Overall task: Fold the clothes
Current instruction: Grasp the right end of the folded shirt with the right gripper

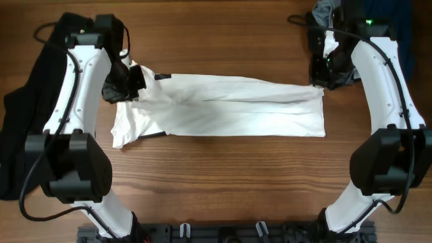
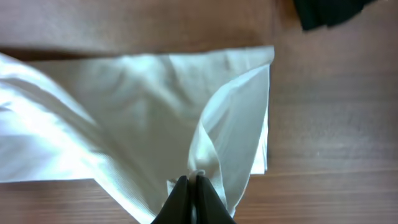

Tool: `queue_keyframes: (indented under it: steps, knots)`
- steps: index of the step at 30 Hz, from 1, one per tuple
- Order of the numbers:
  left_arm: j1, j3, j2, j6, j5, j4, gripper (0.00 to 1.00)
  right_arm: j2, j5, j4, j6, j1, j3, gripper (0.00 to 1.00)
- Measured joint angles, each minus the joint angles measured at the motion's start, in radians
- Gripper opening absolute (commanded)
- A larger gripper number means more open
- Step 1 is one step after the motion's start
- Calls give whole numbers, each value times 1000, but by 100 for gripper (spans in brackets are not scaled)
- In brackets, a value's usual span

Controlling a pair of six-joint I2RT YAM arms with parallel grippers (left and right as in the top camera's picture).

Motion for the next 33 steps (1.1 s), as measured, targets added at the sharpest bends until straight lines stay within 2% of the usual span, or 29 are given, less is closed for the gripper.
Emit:
queue_keyframes:
  steps: [2, 3, 4, 5, 6, 7, 8, 9, 12, 13, 17, 20, 23, 25, 28, 29, 31, 33]
  knots:
    - [0, -54, 0, 0, -3, 19, 4, -2, 4, 2, 18, 0, -61, 4]
    - [0, -66, 0, 0, -10, 23, 4, -2, 4, 6, 19, -1, -86, 6]
    - [0, -74, 0, 1, -18, 24, 9, -3, 7, 13, 23, -5, -113, 12]
    - [0, -77, 0, 1, -30, 24, 15, -3, 11, 27, 27, -15, -139, 28]
    - [0, -77, 0, 5, -42, 27, 18, -3, 17, 45, 29, -29, -156, 36]
    - [0, -77, 0, 7, -60, 28, 20, -3, 25, 83, 29, -56, -180, 53]
    - [0, -77, 0, 7, -75, 29, 33, -3, 26, 117, 22, -82, -194, 66]
    - [0, -77, 0, 10, -103, 28, 99, -3, 26, 151, 10, -114, -203, 75]
    - [0, -78, 0, 12, -139, 29, 100, -3, 13, 174, -40, -163, -218, 91]
    - [0, -79, 0, 12, -147, 31, 100, -3, -2, 190, -58, -175, -232, 92]
    - [9, -67, 0, 9, -158, 57, 100, -5, -60, 285, -111, -178, -350, 92]
    - [33, -17, -13, 7, -156, 85, 100, -5, -122, 371, -122, -178, -447, 87]
    - [58, -1, -71, 6, -154, 103, 100, -5, -162, 464, -128, -178, -512, 66]
    - [76, 5, -90, 6, -154, 104, 100, -5, -168, 539, -121, -178, -562, 63]
    - [84, 5, -90, 6, -154, 110, 100, -34, -163, 631, -84, -178, -618, 50]
    - [84, 5, -90, 5, -154, 110, 100, -44, -156, 652, -76, -179, -635, 39]
    - [84, 5, -90, 3, -154, 111, 100, -53, -118, 678, -29, -179, -655, 6]
    - [84, 5, -90, 3, -154, 110, 100, -53, -95, 686, 14, -180, -660, 4]
